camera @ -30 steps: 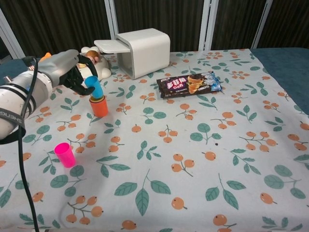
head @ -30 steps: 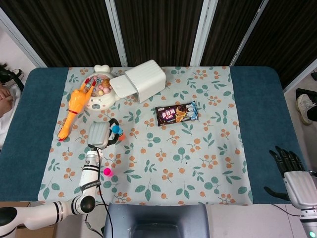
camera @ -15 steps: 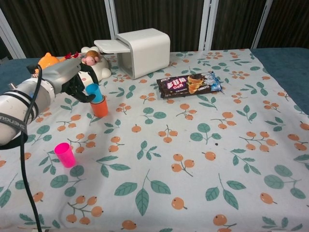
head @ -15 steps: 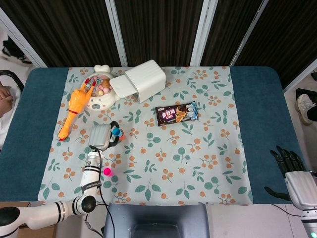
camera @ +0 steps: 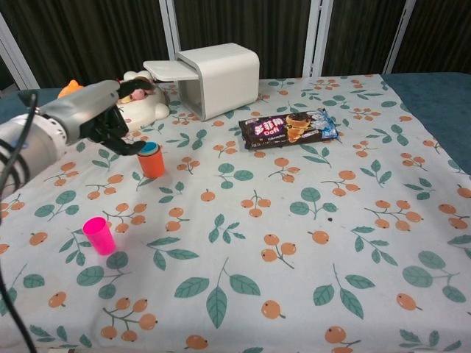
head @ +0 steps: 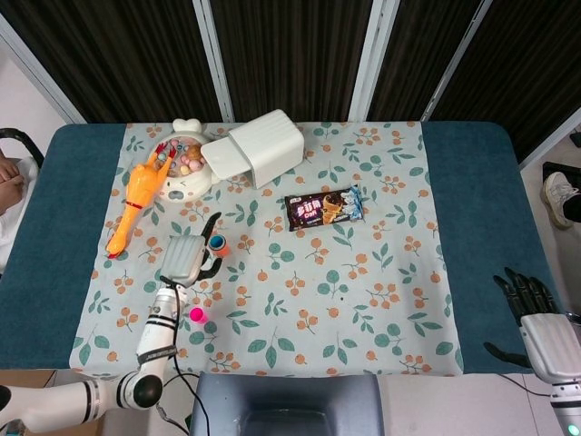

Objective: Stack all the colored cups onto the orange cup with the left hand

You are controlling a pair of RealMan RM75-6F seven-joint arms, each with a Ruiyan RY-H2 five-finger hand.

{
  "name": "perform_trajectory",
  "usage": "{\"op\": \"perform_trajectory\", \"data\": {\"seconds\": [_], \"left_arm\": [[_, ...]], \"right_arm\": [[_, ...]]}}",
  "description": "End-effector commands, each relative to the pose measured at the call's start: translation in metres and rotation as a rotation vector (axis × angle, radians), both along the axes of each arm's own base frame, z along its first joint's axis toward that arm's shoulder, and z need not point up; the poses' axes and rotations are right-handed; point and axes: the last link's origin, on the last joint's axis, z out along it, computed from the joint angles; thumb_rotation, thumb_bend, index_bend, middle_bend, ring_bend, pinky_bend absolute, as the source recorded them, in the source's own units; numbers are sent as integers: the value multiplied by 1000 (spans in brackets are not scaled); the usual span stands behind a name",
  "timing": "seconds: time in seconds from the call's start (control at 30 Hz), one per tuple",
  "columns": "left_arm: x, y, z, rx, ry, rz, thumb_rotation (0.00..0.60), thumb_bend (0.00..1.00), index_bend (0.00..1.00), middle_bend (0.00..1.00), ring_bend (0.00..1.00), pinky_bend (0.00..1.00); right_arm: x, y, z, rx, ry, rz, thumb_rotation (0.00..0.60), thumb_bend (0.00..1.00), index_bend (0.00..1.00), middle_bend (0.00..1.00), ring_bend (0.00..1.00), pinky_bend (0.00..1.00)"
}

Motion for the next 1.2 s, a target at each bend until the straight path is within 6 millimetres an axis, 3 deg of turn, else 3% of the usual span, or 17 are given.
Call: {"op": "perform_trajectory", "data": {"seconds": [0.03, 0.2, 0.43, 0.6, 0.87, 1.2], "left_arm": [[-21, -64, 37, -98, -51, -39, 600, 345, 82, 1000, 1000, 1000], [-46, -108, 48, -166, -33, -52, 600, 345, 103, 1000, 1000, 1000], [-62, -138, 36, -201, 3, -70, 600, 346, 122, 1000, 1000, 1000], [-72, -140, 17, -202, 1, -48, 600, 347, 130, 1000, 1000, 1000], [-85, -127, -10, -169, 1, -7, 600, 355, 181, 1000, 1000, 1000], [-91, -115, -19, -156, 7, 14, 600, 373, 278, 1000, 1000, 1000]], "right_arm": [[0, 0, -1, 3, 3, 1, 600, 205, 0, 0, 0, 0], [1, 0, -4, 19, 14, 3, 600, 205, 0, 0, 0, 0], [2, 0, -7, 30, 15, 9, 600, 205, 0, 0, 0, 0], [3, 0, -8, 38, 10, 13, 600, 205, 0, 0, 0, 0], [2, 1, -4, 29, -6, 17, 600, 205, 0, 0, 0, 0], [2, 1, -3, 26, -4, 14, 600, 205, 0, 0, 0, 0]]}}
